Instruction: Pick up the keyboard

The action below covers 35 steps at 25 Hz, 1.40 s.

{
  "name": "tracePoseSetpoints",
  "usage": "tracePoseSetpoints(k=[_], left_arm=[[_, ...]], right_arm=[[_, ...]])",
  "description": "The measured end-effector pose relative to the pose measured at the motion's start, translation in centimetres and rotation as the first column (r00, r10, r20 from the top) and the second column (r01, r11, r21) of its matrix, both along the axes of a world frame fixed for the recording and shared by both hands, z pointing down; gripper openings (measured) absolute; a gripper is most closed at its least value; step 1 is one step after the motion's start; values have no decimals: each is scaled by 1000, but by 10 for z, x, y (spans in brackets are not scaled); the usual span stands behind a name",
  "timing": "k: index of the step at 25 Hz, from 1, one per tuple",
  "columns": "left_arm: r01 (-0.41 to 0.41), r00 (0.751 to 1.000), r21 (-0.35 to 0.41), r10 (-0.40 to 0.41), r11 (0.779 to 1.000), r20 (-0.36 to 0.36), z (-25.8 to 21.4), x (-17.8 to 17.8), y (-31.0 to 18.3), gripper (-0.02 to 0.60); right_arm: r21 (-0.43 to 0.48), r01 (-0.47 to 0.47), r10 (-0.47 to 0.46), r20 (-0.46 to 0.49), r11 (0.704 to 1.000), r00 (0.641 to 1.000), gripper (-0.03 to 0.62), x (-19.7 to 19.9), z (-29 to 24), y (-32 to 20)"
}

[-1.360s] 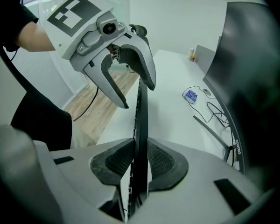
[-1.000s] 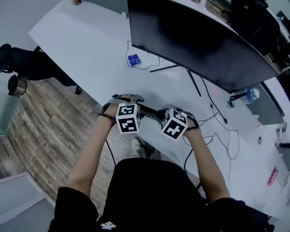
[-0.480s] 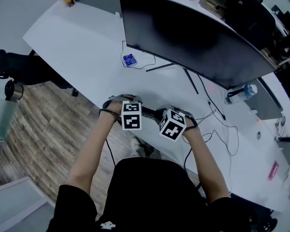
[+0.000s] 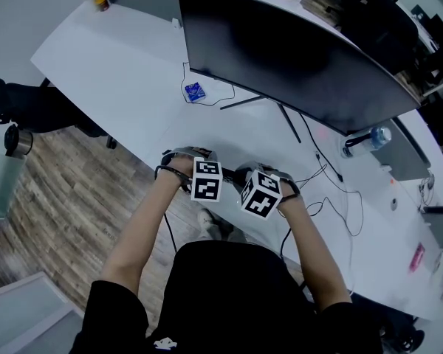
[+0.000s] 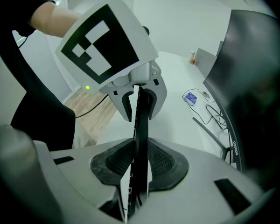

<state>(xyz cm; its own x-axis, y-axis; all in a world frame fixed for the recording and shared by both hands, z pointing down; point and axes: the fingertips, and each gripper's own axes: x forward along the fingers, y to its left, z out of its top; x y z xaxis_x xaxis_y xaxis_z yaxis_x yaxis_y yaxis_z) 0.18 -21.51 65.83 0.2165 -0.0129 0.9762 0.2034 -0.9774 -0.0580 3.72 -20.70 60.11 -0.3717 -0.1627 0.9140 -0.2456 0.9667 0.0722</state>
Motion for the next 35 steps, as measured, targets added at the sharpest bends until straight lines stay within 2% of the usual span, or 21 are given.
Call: tracePoseSetpoints(k=[4, 13, 22, 26, 35], left_arm=[[-10, 1000, 9, 10, 1000, 20, 9, -5, 2, 149], [-59, 998, 17, 59, 998, 31, 12, -6, 6, 117], [-67, 997, 34, 66, 997, 33, 12, -7, 10, 94], [-68, 997, 32, 67, 997, 39, 13, -8, 11, 89], [-68, 997, 30, 67, 997, 43, 14, -8, 12, 86]], right_arm=[[-6, 10, -10, 3, 1000, 1000, 91, -2, 0, 1], [-5, 26, -26, -10, 1000, 1000, 91, -1, 1, 2], [-77, 53, -53, 4, 996, 999, 97, -3, -4, 9], [-88, 44, -44, 2, 995, 999, 123, 5, -15, 9], [-152, 23, -43, -129, 988, 991, 147, 47, 9, 24]])
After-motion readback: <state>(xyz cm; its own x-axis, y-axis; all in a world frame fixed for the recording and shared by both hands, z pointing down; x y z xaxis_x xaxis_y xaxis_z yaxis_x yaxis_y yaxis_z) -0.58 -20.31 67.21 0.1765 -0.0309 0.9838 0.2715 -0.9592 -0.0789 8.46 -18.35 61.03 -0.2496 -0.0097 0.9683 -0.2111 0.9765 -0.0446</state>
